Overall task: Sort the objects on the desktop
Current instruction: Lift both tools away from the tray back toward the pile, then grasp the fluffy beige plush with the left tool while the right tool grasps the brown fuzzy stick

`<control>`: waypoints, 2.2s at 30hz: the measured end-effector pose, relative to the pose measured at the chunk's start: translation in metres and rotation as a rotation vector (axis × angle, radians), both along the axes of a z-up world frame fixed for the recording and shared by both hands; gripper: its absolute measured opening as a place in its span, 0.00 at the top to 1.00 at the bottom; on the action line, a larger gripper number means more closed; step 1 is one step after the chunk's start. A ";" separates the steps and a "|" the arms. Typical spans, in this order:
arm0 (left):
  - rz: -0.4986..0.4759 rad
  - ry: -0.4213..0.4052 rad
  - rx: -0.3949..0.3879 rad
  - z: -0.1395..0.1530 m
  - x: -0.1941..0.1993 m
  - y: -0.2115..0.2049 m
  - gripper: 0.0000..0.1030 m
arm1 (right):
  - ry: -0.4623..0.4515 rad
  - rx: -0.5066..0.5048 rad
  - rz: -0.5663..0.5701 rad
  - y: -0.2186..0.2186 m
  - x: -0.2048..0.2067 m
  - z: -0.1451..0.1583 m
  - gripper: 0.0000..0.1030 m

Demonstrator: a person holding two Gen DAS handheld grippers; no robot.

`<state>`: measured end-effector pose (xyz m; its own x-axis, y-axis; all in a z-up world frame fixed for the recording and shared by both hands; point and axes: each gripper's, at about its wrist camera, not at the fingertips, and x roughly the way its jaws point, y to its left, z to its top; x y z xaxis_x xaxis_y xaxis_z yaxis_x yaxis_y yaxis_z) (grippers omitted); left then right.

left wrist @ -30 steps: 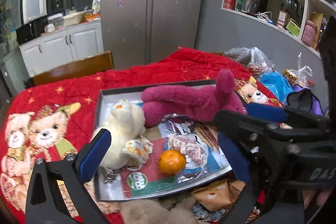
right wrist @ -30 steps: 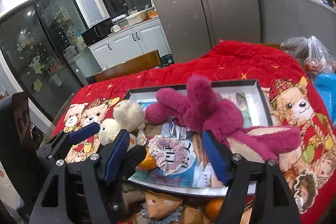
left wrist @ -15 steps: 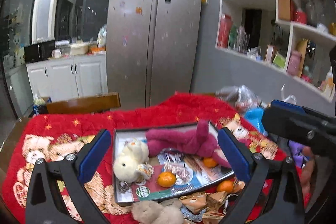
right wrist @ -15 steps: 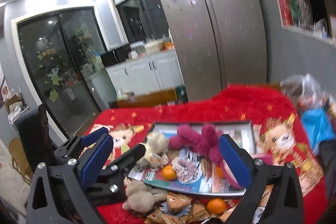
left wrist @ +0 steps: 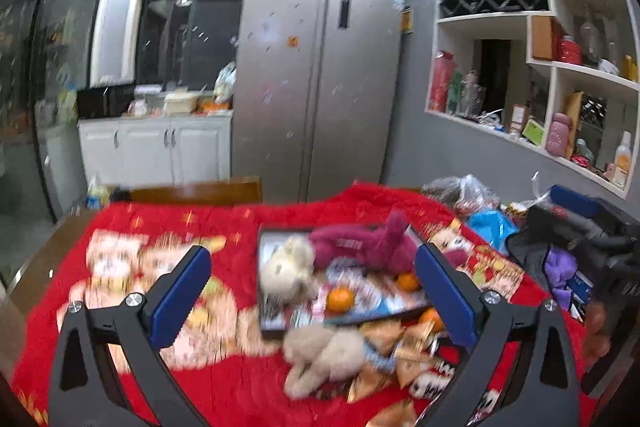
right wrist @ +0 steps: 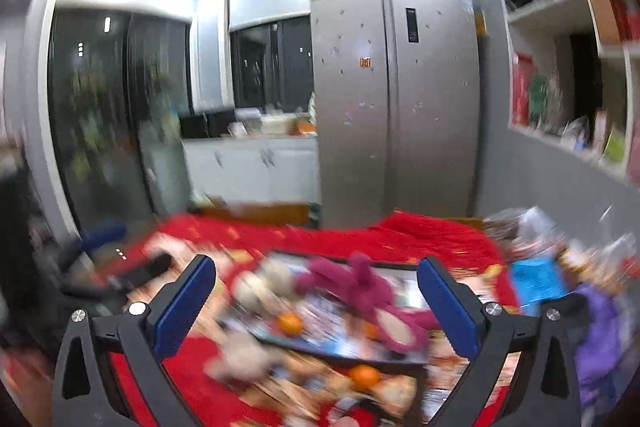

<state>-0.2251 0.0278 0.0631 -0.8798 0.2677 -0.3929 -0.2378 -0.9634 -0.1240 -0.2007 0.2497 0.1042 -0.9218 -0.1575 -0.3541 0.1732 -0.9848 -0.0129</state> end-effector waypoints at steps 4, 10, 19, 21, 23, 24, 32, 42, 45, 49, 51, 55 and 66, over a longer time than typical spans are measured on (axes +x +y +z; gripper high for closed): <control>0.056 -0.057 0.058 -0.064 0.012 -0.019 0.00 | 0.032 -0.029 0.031 0.016 0.015 -0.025 0.00; 0.048 -0.148 0.008 -0.111 -0.003 -0.009 0.00 | -0.081 -0.079 0.016 0.049 0.010 -0.073 0.00; -0.008 -0.129 -0.172 -0.123 -0.009 0.027 0.00 | -0.293 -0.150 -0.092 0.093 -0.028 -0.121 0.00; -0.005 -0.122 -0.175 -0.123 -0.010 0.028 0.00 | -0.331 -0.102 -0.107 0.093 -0.033 -0.130 0.00; -0.008 -0.144 -0.177 -0.126 -0.015 0.028 0.00 | -0.352 -0.038 -0.129 0.090 -0.036 -0.139 0.00; -0.016 -0.158 -0.174 -0.127 -0.017 0.028 0.00 | -0.365 -0.007 -0.136 0.091 -0.039 -0.144 0.00; -0.065 -0.246 -0.174 -0.139 -0.033 0.034 0.00 | -0.433 -0.017 -0.140 0.099 -0.045 -0.159 0.00; -0.094 -0.274 -0.212 -0.144 -0.038 0.048 0.01 | -0.485 0.042 -0.154 0.093 -0.049 -0.168 0.00; -0.077 -0.288 -0.175 -0.144 -0.047 0.043 0.01 | -0.505 0.026 -0.167 0.097 -0.051 -0.173 0.01; -0.076 -0.352 -0.139 -0.151 -0.061 0.039 0.01 | -0.535 0.015 -0.188 0.102 -0.054 -0.178 0.16; -0.070 -0.379 -0.133 -0.155 -0.066 0.038 0.03 | -0.546 0.008 -0.186 0.103 -0.054 -0.180 0.16; -0.037 -0.401 -0.143 -0.159 -0.068 0.036 0.20 | -0.560 0.023 -0.178 0.099 -0.056 -0.185 0.28; -0.028 -0.415 -0.142 -0.161 -0.064 0.034 0.80 | -0.545 0.043 -0.173 0.091 -0.054 -0.184 0.64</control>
